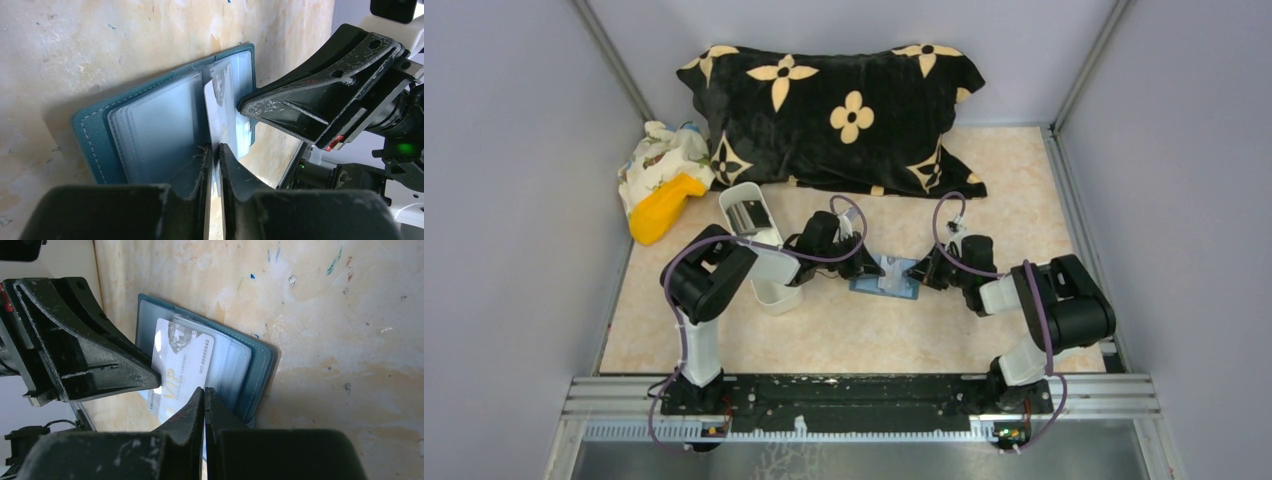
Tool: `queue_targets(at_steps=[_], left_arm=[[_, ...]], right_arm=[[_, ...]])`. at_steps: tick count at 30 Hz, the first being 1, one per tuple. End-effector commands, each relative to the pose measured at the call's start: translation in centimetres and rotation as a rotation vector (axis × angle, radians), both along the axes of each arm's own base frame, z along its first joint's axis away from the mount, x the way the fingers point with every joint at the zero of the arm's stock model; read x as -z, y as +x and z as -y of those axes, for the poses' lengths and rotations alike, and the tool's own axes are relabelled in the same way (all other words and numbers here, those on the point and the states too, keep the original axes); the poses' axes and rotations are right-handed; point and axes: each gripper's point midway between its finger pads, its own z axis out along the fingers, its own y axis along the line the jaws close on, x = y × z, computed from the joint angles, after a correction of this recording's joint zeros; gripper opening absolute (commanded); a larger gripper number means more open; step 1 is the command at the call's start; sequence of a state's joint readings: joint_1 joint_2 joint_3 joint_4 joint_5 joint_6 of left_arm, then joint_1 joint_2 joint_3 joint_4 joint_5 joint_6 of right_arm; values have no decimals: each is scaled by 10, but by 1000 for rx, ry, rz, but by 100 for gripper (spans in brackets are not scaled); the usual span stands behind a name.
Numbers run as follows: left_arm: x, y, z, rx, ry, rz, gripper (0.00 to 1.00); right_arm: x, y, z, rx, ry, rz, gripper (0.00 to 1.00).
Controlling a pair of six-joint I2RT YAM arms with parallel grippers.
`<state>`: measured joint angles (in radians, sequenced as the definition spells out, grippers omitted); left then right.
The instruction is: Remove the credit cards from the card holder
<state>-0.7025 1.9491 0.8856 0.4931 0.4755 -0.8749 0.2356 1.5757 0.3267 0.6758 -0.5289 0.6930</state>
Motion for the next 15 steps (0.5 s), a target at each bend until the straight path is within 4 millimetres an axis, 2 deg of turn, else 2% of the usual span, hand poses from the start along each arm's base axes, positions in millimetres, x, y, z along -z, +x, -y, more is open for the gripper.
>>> queue_targets(at_steps=[1, 6, 11, 15], left_arm=[[3, -5, 3, 18, -17, -12, 12], [1, -6, 4, 40, -25, -12, 0], [-5, -3, -1, 31, -22, 12, 0], [-17, 6, -12, -5, -48, 21, 0]], right_arm=[[22, -16, 4, -7, -37, -69, 0], [22, -16, 4, -7, -37, -70, 0], [22, -14, 4, -3, -39, -70, 0], [24, -13, 4, 1, -42, -72, 0]])
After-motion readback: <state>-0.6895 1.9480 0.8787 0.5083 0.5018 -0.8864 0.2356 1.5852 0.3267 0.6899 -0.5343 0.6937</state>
